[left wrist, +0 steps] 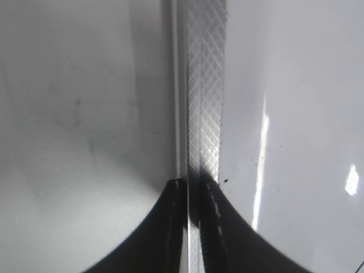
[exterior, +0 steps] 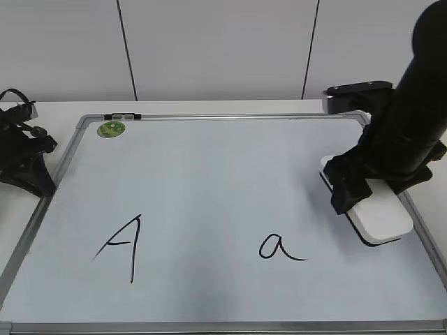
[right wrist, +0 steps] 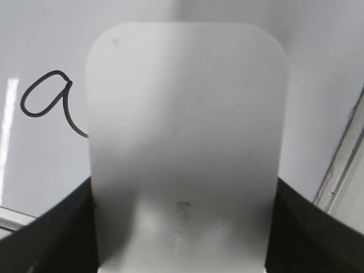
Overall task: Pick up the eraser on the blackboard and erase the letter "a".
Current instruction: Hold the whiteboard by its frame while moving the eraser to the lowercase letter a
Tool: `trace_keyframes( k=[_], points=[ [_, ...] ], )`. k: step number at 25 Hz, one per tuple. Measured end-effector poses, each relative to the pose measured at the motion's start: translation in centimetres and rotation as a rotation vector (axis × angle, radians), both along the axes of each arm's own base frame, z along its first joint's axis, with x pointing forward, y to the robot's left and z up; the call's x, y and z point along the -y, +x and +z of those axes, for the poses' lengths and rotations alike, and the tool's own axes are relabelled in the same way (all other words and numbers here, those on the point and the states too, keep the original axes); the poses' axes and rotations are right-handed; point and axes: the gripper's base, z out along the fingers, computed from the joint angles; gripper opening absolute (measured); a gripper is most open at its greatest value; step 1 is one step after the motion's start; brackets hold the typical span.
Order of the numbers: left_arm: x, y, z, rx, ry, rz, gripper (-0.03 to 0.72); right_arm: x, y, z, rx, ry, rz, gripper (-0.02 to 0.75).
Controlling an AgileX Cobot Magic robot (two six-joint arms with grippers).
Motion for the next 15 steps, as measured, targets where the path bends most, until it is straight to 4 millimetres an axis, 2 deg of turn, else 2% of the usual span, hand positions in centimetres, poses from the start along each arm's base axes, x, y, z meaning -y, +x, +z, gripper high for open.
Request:
trace_keyframes(
  k=[8,15],
  points=[
    [0.0,0.0,0.0,0.000,0.000,0.000,0.048,-3.5,1.6,-3.9,-0.098,-0.045,0.138,0.526],
    [0.0,0.0,0.0,0.000,-0.002,0.001,0.048,-4.1,2.5,-7.0,-0.115,-0.053,0.163,0.526]
  ],
)
